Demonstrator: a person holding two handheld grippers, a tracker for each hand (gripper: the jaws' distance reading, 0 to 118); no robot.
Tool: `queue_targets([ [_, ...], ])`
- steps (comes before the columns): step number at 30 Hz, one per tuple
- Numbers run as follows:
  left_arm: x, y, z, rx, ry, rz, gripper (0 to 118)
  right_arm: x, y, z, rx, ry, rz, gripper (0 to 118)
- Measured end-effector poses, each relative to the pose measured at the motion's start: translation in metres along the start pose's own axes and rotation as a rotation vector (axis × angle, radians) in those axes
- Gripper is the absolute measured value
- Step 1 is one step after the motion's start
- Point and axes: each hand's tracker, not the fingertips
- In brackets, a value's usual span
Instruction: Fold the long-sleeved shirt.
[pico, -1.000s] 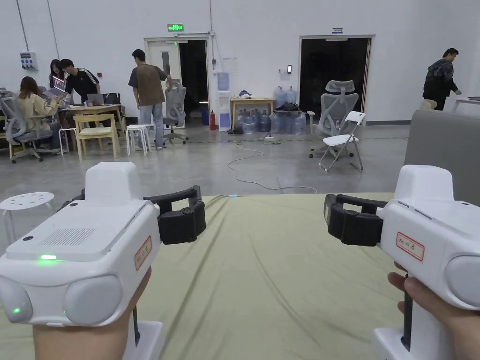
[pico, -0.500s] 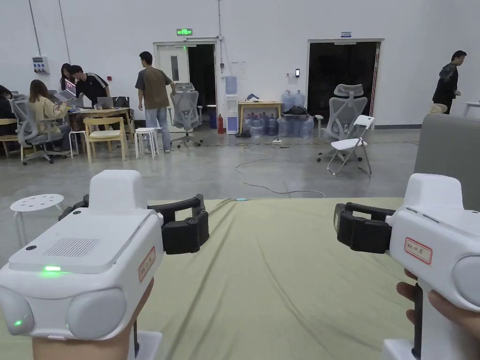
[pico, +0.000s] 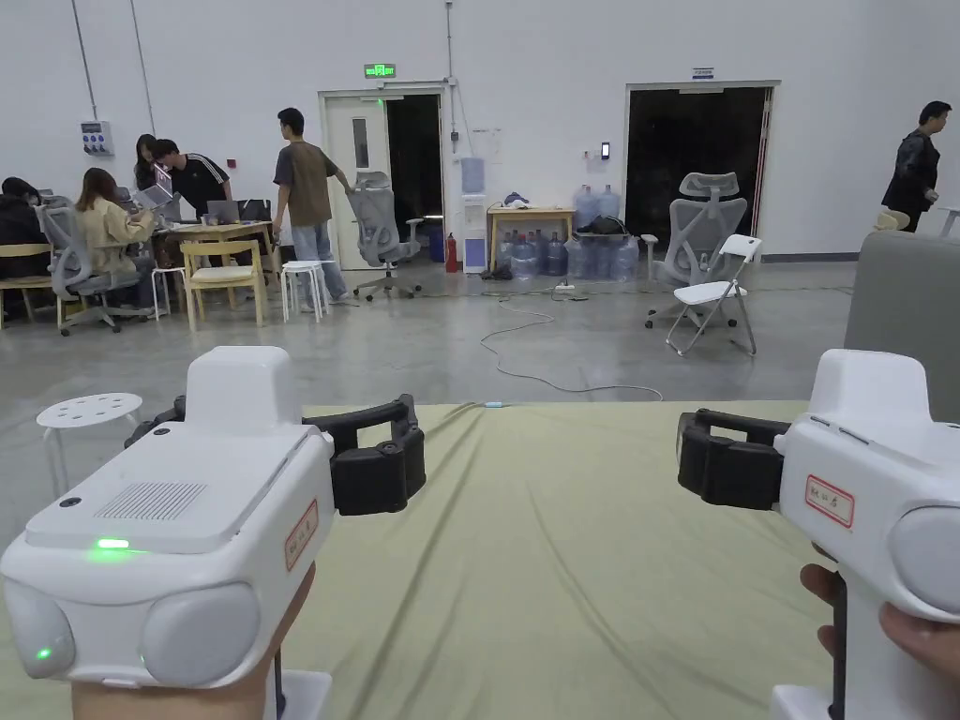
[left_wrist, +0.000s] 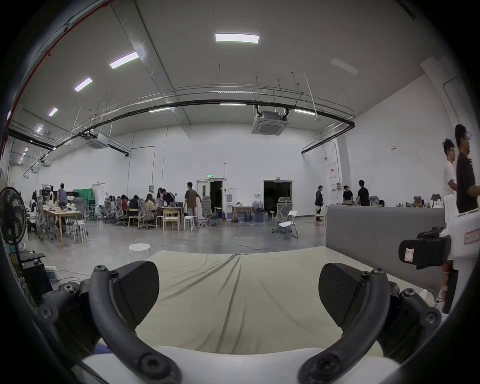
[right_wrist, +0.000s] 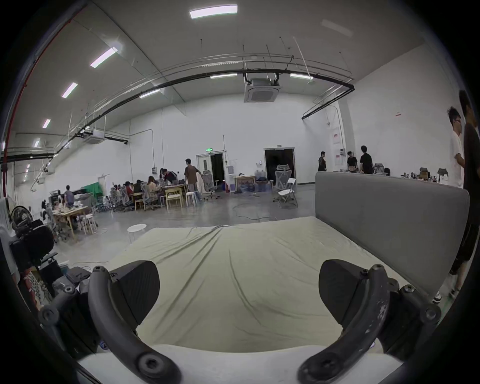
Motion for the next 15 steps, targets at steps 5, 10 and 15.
queue_targets([
  [5,0.0,0.0,-0.001,-0.005,0.001,0.001,118,-0.009,-0.003,0.001,-0.018,0.048,0.022,118],
  [10,0.002,0.001,-0.001,-0.003,-0.005,0.0,118,-0.012,-0.003,0.002,-0.038,0.088,-0.01,118],
  [15,0.003,0.001,0.001,0.002,-0.012,-0.007,118,-0.013,-0.001,0.004,-0.01,0.039,0.004,118],
])
